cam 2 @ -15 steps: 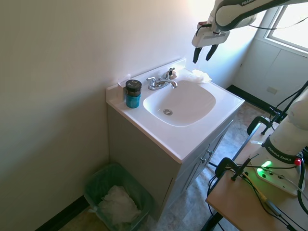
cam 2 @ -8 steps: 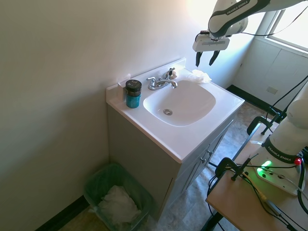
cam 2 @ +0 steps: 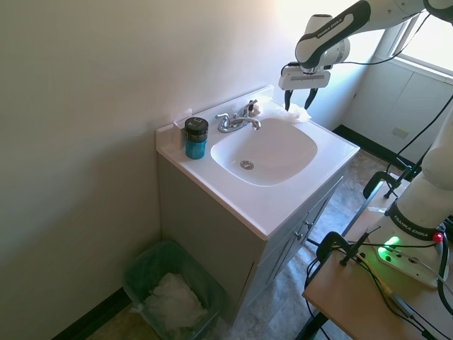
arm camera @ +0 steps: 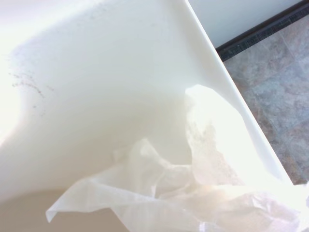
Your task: Throw the tissue in the trash bin
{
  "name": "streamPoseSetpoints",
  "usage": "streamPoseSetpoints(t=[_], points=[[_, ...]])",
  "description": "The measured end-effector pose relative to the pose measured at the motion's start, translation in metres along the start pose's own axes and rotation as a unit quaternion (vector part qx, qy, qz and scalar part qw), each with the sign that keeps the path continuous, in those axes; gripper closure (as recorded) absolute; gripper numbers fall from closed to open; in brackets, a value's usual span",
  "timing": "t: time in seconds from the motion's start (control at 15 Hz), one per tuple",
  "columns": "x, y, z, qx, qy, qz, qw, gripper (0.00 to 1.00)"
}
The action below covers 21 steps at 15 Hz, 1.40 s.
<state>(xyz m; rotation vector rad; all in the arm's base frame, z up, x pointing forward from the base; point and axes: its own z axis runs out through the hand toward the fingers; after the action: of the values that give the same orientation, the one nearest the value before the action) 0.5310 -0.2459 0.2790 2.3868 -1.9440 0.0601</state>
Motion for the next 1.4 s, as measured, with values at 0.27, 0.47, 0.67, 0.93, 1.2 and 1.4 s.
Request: streamPoseSetpoints(t=[0.27,0.47,0.67,0.93,1.2,1.4], points=[[0.005,-0.012,0.026,-0.003,-0.011,0.008,0.9999,1.0],[0.008,-0.016,0.035,0.001,-0.019,0.008,0.9998,1.0],[0.011,-0.015,0.036,0.008,-0.026,0.005,0.9996,1.0],[0.017,-0.01,0.036,0.015,-0.031,0.004,0.9994,1.0],[0.015,-0.012,0.035,0.023,-0.036,-0.002,0.9991,1.0],[0.014,-0.012,0.028,0.034,-0.04,-0.006,0.9986,1.0]])
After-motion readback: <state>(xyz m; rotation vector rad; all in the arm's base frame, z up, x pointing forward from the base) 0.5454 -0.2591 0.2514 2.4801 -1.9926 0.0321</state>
